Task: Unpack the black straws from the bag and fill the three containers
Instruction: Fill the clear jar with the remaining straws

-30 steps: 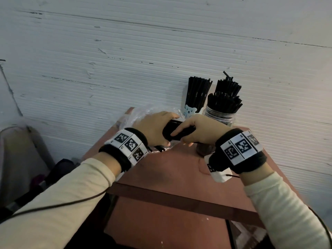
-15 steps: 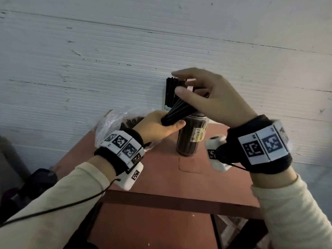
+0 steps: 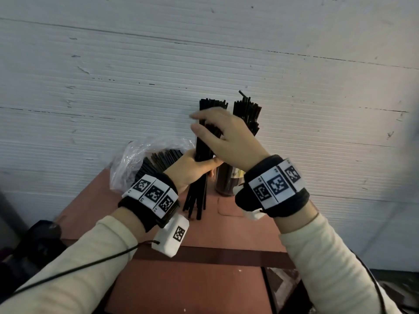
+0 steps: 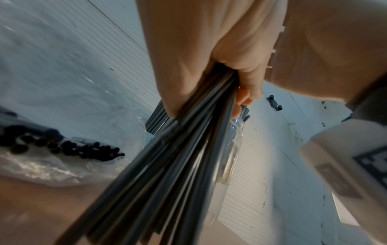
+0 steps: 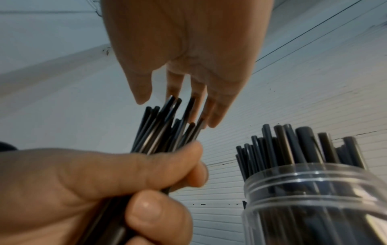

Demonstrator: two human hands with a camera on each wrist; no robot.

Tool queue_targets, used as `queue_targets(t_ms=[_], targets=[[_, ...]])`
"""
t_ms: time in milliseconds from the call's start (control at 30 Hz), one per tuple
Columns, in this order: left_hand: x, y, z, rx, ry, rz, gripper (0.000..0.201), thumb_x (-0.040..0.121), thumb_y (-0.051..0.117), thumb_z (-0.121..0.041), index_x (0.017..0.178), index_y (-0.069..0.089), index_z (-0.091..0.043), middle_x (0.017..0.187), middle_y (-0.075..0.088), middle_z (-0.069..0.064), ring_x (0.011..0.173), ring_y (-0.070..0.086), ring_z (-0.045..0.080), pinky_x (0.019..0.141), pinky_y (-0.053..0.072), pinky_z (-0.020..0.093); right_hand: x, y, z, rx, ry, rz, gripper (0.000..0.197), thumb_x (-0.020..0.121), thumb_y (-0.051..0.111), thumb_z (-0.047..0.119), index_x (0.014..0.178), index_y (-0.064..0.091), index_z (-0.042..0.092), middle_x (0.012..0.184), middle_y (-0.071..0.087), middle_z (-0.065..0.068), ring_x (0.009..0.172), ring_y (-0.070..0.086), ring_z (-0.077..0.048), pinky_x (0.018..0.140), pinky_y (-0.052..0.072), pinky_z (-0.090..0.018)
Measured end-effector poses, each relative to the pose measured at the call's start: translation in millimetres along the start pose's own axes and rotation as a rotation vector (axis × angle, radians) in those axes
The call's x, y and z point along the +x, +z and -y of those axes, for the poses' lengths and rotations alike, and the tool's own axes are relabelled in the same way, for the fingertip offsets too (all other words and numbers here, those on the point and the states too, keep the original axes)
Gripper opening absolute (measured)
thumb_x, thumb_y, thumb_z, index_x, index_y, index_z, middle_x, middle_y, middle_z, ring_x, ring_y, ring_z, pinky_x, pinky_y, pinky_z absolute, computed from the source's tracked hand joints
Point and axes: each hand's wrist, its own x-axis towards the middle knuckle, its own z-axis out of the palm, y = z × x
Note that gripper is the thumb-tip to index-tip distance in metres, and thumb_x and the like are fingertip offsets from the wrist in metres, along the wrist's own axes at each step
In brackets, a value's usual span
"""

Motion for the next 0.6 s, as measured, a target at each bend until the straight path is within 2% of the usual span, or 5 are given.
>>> queue_targets(t_ms=[100,167,333,533,600], targets=[[-0.5,0.5,-3.5,-0.031,0.019,0.013,0.016,0.092,0.063,-0.02,0.076,0.061,-0.02,0.062,0.061,-0.012,0.065,0.056,0.002,0.074,0.045,0.017,1.8,-2.3,-1.0,0.017,-0.03,-0.056,0.038,0.094,0.059,0.038,0.129,0.059,0.023,0.128,0.057,0.006,0.119,0.048,-0.001,0.102,0.035,-0.014],[-1.2,-1.9,-1.5,-0.056,-0.005,0.049,0.003,0.09,0.066,-0.016,0.089,0.065,-0.014,0.076,0.066,-0.005,0.073,0.06,0.006,0.078,0.05,0.023,1.3,1.4,-4.1,-0.026,0.006,0.049,0.038,0.093,0.06,0.037,0.128,0.06,0.022,0.125,0.059,0.004,0.116,0.052,-0.004,0.098,0.037,-0.015],[-3.3,-9.2,9.2,0.104,-0.179,0.269,0.024,0.087,0.07,-0.019,0.099,0.067,0.001,0.091,0.066,0.01,0.09,0.062,0.019,0.101,0.047,0.039,-6.3,12.5,-10.3,-0.019,-0.004,0.042,0.033,0.09,0.064,0.021,0.122,0.062,0.014,0.118,0.061,0.0,0.11,0.055,-0.01,0.091,0.034,-0.005],[-7.8,-5.4,-10.4,0.067,-0.14,0.166,0.037,0.097,0.053,-0.03,0.066,0.05,-0.012,0.062,0.047,0.003,0.074,0.054,0.023,0.091,0.05,0.036,-8.4,3.8,-3.3,0.137,0.041,-0.135,0.073,0.079,0.077,0.029,0.141,0.042,0.015,0.14,0.033,-0.003,0.128,0.041,-0.017,0.108,0.04,-0.028],[-8.9,-5.0,-19.3,0.082,-0.029,0.171,0.039,0.099,0.049,-0.025,0.063,0.047,-0.014,0.059,0.045,0.003,0.065,0.05,0.023,0.082,0.053,0.034,-12.3,-3.7,-2.0,0.195,0.111,-0.174,0.088,0.073,0.082,0.039,0.144,0.034,0.022,0.138,0.028,0.002,0.124,0.042,-0.013,0.102,0.044,-0.021]])
